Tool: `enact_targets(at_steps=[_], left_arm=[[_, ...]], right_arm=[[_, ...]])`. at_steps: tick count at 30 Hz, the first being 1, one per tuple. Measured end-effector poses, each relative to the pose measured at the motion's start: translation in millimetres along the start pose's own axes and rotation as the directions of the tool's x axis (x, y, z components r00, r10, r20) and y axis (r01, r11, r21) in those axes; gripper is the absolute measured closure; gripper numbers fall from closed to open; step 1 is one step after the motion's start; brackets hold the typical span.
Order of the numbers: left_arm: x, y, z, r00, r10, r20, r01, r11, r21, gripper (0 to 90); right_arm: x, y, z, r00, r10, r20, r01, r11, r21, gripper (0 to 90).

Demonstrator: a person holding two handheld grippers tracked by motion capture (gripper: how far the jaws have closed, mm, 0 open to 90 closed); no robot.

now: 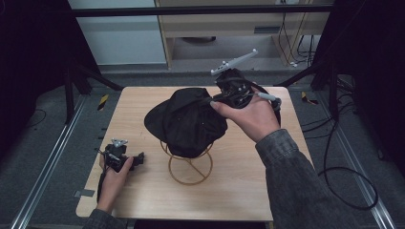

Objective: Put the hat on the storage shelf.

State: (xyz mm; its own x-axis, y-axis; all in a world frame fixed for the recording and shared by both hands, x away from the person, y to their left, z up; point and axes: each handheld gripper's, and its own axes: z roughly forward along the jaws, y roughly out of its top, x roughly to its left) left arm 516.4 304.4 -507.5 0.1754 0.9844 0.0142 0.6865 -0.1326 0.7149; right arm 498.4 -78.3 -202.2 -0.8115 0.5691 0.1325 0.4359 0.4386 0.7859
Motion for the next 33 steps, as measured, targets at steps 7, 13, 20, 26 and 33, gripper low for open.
enact_targets(at_steps=[7, 13, 20, 26, 33], left_arm=[[0.2, 0.1, 0.0, 1.0, 0.002, 0.001, -0.003, 1.0, 0.001, 0.0], [0.2, 0.1, 0.0, 1.0, 0.002, 0.001, -0.002, 1.0, 0.001, 0.0], [0.3, 0.1, 0.0, 1.0, 0.003, 0.001, -0.003, 1.0, 0.001, 0.0], [0.3, 0.2, 0.0, 1.0, 0.003, 0.001, -0.003, 1.0, 0.001, 0.0], [0.3, 0.2, 0.0, 1.0, 0.004, 0.001, -0.004, 1.0, 0.002, 0.0]], right_arm=[[-0.7, -5.9, 5.9, 1.0, 0.003, -0.007, -0.002, 1.0, 0.028, 86.7], [-1.4, -11.2, 10.1, 1.0, 0.004, -0.009, -0.004, 0.999, 0.04, 86.6], [-1.7, -15.0, 15.0, 1.0, 0.001, -0.003, -0.001, 0.998, 0.071, 86.6], [-1.6, -18.0, 17.3, 1.0, -0.002, -0.003, 0.002, 0.997, 0.076, 86.6], [0.5, -23.6, 26.5, 0.9995, -0.028, 0.015, 0.026, 0.993, 0.119, 86.5]])
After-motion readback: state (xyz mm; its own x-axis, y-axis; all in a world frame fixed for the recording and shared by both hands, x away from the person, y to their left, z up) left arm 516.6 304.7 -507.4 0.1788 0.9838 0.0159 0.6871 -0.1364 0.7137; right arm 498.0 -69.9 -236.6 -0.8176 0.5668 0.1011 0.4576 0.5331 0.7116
